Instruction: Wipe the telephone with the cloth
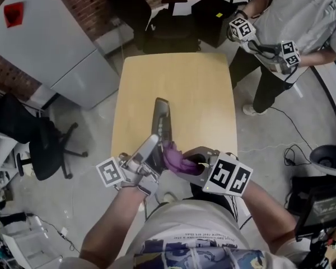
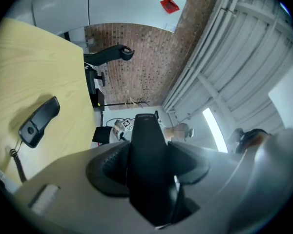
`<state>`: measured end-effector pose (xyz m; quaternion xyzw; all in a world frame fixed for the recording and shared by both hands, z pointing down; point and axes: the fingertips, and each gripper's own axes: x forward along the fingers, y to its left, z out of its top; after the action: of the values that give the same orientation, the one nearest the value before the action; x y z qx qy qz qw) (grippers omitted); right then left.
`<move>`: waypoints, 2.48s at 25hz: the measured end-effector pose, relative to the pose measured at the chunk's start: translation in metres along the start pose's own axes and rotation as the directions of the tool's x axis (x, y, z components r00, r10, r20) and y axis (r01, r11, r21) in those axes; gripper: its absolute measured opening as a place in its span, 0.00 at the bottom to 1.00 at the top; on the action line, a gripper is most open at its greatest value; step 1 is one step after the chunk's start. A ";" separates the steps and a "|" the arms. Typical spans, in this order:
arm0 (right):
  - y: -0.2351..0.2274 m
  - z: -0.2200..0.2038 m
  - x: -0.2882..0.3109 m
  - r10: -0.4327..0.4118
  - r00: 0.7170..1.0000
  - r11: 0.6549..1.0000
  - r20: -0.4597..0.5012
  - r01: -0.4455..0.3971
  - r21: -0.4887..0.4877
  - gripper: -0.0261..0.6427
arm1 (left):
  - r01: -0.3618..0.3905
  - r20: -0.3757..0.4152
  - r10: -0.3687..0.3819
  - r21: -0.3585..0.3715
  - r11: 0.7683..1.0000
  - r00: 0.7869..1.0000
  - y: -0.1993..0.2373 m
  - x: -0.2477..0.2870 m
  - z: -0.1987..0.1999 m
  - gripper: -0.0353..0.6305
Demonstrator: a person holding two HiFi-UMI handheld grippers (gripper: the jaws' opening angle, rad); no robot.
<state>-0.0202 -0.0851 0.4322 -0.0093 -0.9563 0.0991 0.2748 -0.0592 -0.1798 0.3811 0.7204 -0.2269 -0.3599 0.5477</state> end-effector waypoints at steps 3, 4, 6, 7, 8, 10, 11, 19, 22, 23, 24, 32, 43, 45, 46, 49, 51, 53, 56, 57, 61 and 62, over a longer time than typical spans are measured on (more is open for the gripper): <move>0.008 -0.005 -0.001 0.017 1.000 1.000 -0.010 -0.016 0.016 0.21 | 0.001 0.002 -0.001 -0.009 1.000 1.000 0.000 0.003 0.002 0.43; 0.009 -0.005 -0.002 0.018 1.000 1.000 -0.012 -0.018 0.017 0.21 | 0.000 0.002 0.000 -0.011 1.000 1.000 0.001 0.003 0.003 0.43; 0.008 -0.004 -0.005 0.008 1.000 1.000 -0.009 -0.008 0.015 0.21 | -0.002 0.002 0.002 -0.014 1.000 1.000 0.001 0.002 0.004 0.43; 0.006 -0.001 -0.007 -0.003 1.000 1.000 -0.002 0.004 0.014 0.21 | -0.004 0.001 0.004 -0.013 1.000 1.000 0.002 0.002 0.005 0.43; 0.004 0.004 -0.011 -0.018 1.000 1.000 0.008 0.018 0.013 0.21 | -0.005 -0.001 0.005 -0.013 1.000 1.000 0.002 0.002 0.006 0.43; 0.001 0.015 -0.017 -0.043 0.999 0.999 0.028 0.043 0.006 0.21 | -0.005 -0.006 0.005 -0.014 1.000 1.000 0.001 0.001 0.006 0.43; 0.001 0.019 -0.020 -0.051 0.998 0.999 0.036 0.051 -0.002 0.21 | -0.005 -0.007 0.005 -0.014 1.000 1.000 0.001 0.001 0.005 0.43; 0.022 0.034 -0.023 -0.051 0.996 0.997 0.078 0.055 -0.059 0.21 | -0.011 -0.018 0.011 -0.005 1.000 1.000 0.005 -0.006 -0.013 0.43; 0.039 0.039 -0.018 -0.019 0.996 0.996 0.087 0.026 -0.082 0.21 | -0.019 -0.015 0.019 -0.007 1.000 1.000 0.004 -0.011 -0.015 0.43; 0.046 0.040 -0.016 -0.003 0.996 0.996 0.085 0.011 -0.092 0.21 | -0.021 -0.013 0.021 -0.008 1.000 1.000 0.004 -0.012 -0.015 0.43; 0.052 0.040 -0.014 0.012 0.997 0.995 0.082 -0.004 -0.102 0.21 | -0.023 -0.011 0.022 -0.009 1.000 1.000 0.004 -0.013 -0.015 0.43; 0.073 0.014 0.001 0.048 0.998 0.995 0.029 -0.045 -0.084 0.21 | 0.009 0.003 -0.009 -0.019 1.000 1.000 -0.011 -0.026 -0.021 0.43; 0.035 -0.024 0.000 -0.079 0.995 0.997 -0.062 0.078 -0.015 0.21 | 0.022 0.007 -0.022 -0.017 1.000 1.000 -0.017 -0.046 -0.024 0.43; 0.024 -0.016 -0.005 -0.130 0.991 0.992 -0.042 0.130 0.004 0.21 | 0.023 0.003 -0.022 -0.018 1.000 1.000 -0.019 -0.050 -0.025 0.43; 0.018 -0.010 -0.009 -0.155 0.988 0.988 -0.023 0.155 0.016 0.21 | 0.023 0.001 -0.023 -0.017 1.000 1.000 -0.020 -0.050 -0.026 0.43; 0.003 0.009 -0.016 -0.219 0.975 0.975 0.031 0.218 0.042 0.21 | 0.023 -0.003 -0.023 -0.019 1.000 1.000 -0.020 -0.052 -0.028 0.43; 0.000 0.020 -0.015 -0.238 0.970 0.971 0.051 0.236 0.043 0.21 | 0.021 -0.010 -0.021 -0.020 1.000 1.000 -0.019 -0.054 -0.030 0.43; 0.002 0.025 -0.010 -0.240 0.969 0.971 0.054 0.238 0.040 0.21 | 0.021 -0.019 -0.022 -0.020 1.000 1.000 -0.019 -0.055 -0.033 0.43; 0.010 0.027 -0.001 -0.224 0.974 0.974 0.038 0.223 0.031 0.21 | 0.023 -0.025 -0.024 -0.029 0.999 0.999 -0.019 -0.057 -0.035 0.43; 0.012 0.028 0.002 -0.219 0.975 0.976 0.033 0.218 0.027 0.21 | 0.025 -0.023 -0.026 -0.032 0.999 0.999 -0.019 -0.057 -0.033 0.43; 0.032 0.037 0.017 -0.191 0.981 0.981 0.016 0.191 0.011 0.21 | 0.030 -0.008 -0.030 -0.037 0.999 1.000 -0.021 -0.067 -0.019 0.43; 0.039 0.037 0.020 -0.183 0.983 0.983 0.007 0.182 0.007 0.21 | 0.032 -0.005 -0.032 -0.037 0.999 0.999 -0.021 -0.070 -0.018 0.43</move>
<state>-0.0581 -0.0518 0.4048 0.0796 -0.9539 0.0765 0.2790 -0.0916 -0.1119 0.3824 0.7148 -0.2072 -0.3709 0.5555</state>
